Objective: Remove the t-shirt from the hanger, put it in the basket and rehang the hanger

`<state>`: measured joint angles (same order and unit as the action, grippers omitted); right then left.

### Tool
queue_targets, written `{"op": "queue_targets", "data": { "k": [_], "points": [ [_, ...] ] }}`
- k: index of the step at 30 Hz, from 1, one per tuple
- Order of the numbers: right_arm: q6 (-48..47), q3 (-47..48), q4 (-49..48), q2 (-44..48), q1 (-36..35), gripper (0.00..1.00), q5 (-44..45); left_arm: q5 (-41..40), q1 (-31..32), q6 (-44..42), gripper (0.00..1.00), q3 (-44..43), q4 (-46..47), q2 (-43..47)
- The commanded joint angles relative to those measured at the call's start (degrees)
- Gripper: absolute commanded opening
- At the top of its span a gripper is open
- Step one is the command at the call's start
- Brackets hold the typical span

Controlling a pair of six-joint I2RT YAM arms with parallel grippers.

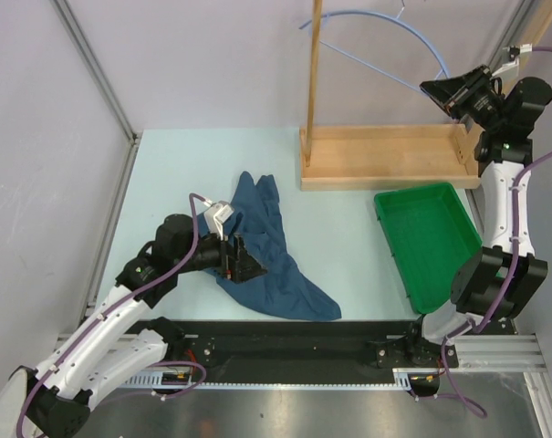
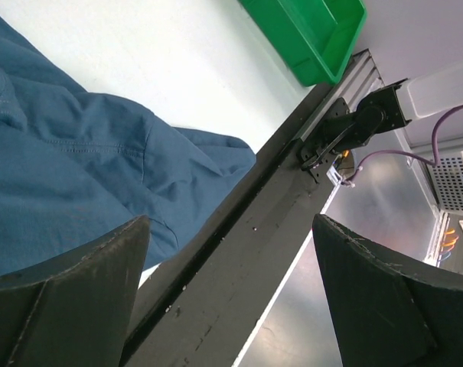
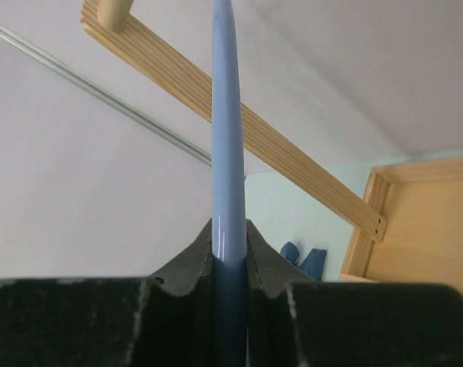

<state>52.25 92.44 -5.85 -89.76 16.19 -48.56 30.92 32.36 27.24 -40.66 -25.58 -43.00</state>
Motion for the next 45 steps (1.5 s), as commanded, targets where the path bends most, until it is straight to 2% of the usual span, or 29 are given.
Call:
{"op": "queue_targets", "data": {
  "k": [1, 4, 9, 15, 19, 21, 25, 30, 34, 38, 45],
  "points": [
    [-1.27, 8.53, -3.03, -1.64, -0.28, 0.00, -1.36, 0.99, 0.34, -2.72, 0.92, -3.28, -1.48, 0.38],
    [-2.06, 13.96, -1.20, -4.98, -0.54, 0.00, -2.77, 0.64, 0.34, -2.72, 0.92, -3.54, -1.75, 0.55],
    [-9.62, 25.58, 11.54, -11.04, -1.16, 0.00, -1.98, 0.72, 0.34, -2.28, 0.92, -3.37, -1.31, 0.64],
    [-12.60, 34.81, 18.40, -14.22, -1.07, 0.00, -1.28, 0.11, 0.34, -2.11, 0.92, -3.54, -1.57, 0.82],
    [-16.20, 32.90, 22.28, -10.72, -1.59, 0.00, 0.82, -0.42, 0.34, -2.20, 0.92, -3.72, -2.01, 0.82],
    [-18.05, 28.44, 23.33, -8.17, -1.86, 0.00, 3.46, -0.59, 0.34, -2.11, 0.92, -3.98, -2.19, 0.90],
    [-20.08, 20.34, 22.55, -2.01, -2.03, 0.00, 7.32, -1.12, 0.34, -2.37, 0.92, -4.42, -2.63, 0.47],
    [-22.45, 15.67, 22.55, 3.44, -2.74, 0.00, 10.23, -1.56, 0.34, -2.37, 0.92, -4.77, -2.98, 0.64],
    [-23.16, 18.72, 24.38, 1.52, -2.91, 0.00, 10.77, -1.56, 0.42, -1.67, 0.92, -4.77, -2.98, 1.08],
    [-23.60, 27.95, 28.78, -3.31, -3.26, 0.00, 10.23, -1.91, 0.34, -1.14, 0.92, -4.86, -2.81, 1.69],
    [-23.42, 36.75, 31.77, -8.15, -3.18, 0.00, 10.23, -1.91, 0.34, -0.26, 0.92, -4.77, -2.72, 1.96]
  ]
}}
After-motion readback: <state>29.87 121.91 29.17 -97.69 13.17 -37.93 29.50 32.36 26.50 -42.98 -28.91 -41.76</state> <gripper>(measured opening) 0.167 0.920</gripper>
